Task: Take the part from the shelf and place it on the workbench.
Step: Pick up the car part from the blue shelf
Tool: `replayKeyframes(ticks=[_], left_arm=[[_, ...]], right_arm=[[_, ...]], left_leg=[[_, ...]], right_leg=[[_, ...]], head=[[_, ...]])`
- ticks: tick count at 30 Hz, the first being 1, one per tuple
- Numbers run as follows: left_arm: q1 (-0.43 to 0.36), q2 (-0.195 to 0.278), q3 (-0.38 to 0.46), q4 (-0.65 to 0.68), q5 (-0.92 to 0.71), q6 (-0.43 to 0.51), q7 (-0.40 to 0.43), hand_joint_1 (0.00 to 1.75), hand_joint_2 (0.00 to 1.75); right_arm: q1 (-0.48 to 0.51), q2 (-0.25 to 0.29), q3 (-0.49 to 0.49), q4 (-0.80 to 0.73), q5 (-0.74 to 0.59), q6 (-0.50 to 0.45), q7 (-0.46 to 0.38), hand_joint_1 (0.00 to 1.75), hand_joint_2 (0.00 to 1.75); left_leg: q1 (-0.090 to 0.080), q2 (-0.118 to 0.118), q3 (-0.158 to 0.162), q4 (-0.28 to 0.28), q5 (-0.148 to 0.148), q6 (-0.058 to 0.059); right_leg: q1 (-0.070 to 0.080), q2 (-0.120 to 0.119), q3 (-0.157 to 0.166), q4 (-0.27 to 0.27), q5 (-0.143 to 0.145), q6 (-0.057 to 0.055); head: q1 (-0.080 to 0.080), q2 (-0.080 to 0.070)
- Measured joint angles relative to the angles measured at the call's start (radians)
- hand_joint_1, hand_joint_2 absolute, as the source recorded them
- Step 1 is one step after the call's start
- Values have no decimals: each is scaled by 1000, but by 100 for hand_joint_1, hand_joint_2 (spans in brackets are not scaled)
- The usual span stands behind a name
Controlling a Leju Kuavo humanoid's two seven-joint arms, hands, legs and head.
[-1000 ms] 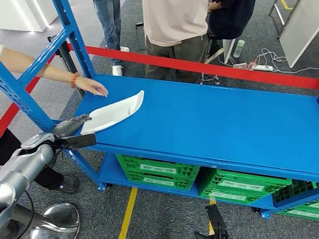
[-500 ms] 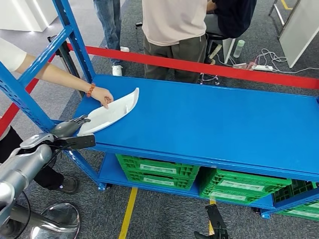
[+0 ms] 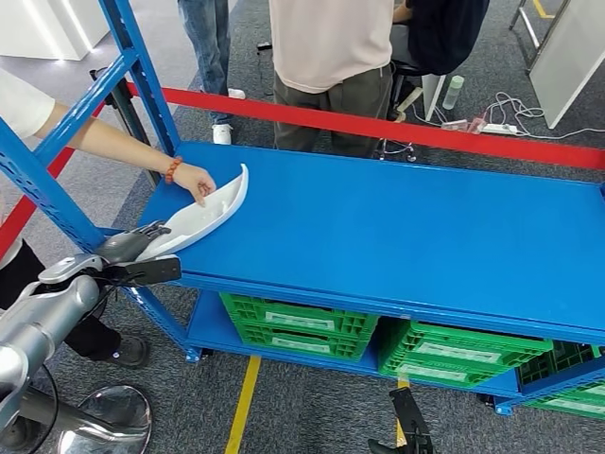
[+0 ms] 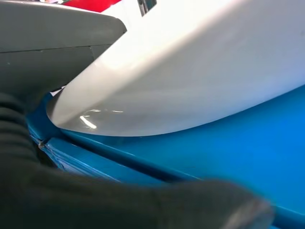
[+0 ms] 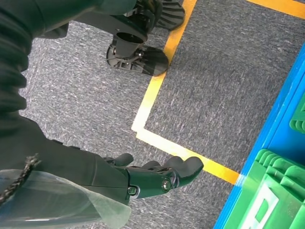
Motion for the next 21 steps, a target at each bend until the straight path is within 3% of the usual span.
replayKeyframes(ticks=[21], left_arm=[[4,-1,5,2,14,-2,-17,0,175]], right_arm=[[-3,0,6,0,6,4,1,0,175]], left_leg=[[0,0,0,0,0,0]], right_leg=[[0,0,0,0,0,0]], head=[[0,0]])
